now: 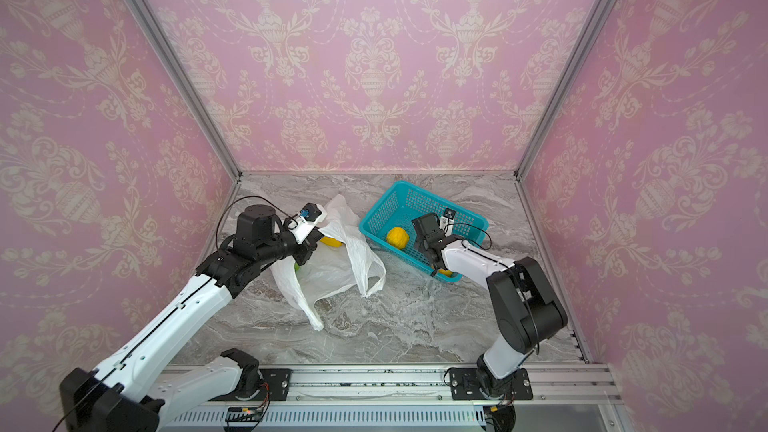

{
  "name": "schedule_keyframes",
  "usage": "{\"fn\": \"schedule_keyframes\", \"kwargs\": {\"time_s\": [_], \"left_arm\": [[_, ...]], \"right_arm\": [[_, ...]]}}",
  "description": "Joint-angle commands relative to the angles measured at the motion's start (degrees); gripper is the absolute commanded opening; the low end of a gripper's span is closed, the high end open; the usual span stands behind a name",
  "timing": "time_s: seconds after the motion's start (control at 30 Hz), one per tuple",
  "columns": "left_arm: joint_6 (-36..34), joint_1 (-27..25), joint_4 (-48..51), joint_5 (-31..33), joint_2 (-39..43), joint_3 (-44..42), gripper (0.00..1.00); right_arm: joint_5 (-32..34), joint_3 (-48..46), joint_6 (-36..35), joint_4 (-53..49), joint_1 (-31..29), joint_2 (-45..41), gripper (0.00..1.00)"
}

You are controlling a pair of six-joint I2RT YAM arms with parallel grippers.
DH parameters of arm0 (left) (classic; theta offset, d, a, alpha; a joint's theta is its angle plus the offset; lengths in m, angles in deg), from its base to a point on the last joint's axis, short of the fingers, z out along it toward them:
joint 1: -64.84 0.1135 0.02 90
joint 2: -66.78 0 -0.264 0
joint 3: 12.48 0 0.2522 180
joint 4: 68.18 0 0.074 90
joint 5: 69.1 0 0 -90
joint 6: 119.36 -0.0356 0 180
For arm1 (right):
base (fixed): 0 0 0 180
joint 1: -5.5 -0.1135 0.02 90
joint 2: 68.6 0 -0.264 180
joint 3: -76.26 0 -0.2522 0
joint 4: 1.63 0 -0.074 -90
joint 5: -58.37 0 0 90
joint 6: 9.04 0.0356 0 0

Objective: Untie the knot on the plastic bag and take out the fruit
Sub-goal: 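Lower the long yellow fruit into the basket and open the right gripper, then move the right gripper back into the bag toward the remaining fruit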

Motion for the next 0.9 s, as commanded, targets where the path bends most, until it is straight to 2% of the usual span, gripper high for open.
{"fn": "schedule_keyframes", "kwargs": {"time_s": [0.0,0.13,0.4,0.53,0.63,0.73,0.87], "left_arm": [[-1.11,-0.37,0.70,-0.12,0.92,-0.34,0.00],[-1.18,-0.37,0.90,-0.06,0.82,-0.23,0.00],[-1.00,-0.46,0.87,-0.48,0.74,-0.16,0.00],[-1.05,-0.46,0.94,-0.50,0.61,-0.17,0.00],[-1.09,-0.55,0.95,-0.53,0.73,-0.10,0.00],[-1.00,-0.55,0.82,-0.73,0.78,-0.20,0.00],[-1.09,-0.67,1.05,-0.46,0.74,-0.12,0.00]], "right_arm": [[4.04,-3.07,-0.43,0.46,-1.64,-6.87,1.00],[6.28,-8.82,-1.63,3.02,-4.15,-17.69,1.00],[1.98,-22.04,-9.75,15.79,-10.69,-41.95,1.00],[-1.31,-25.84,-13.42,19.99,-13.10,-50.19,0.99],[-3.80,-27.53,-15.23,22.45,-15.34,-53.37,0.99],[-8.70,-27.18,-18.72,26.10,-18.37,-52.75,0.98],[-6.80,-24.48,-24.56,28.61,-25.91,-47.38,0.96]]}}
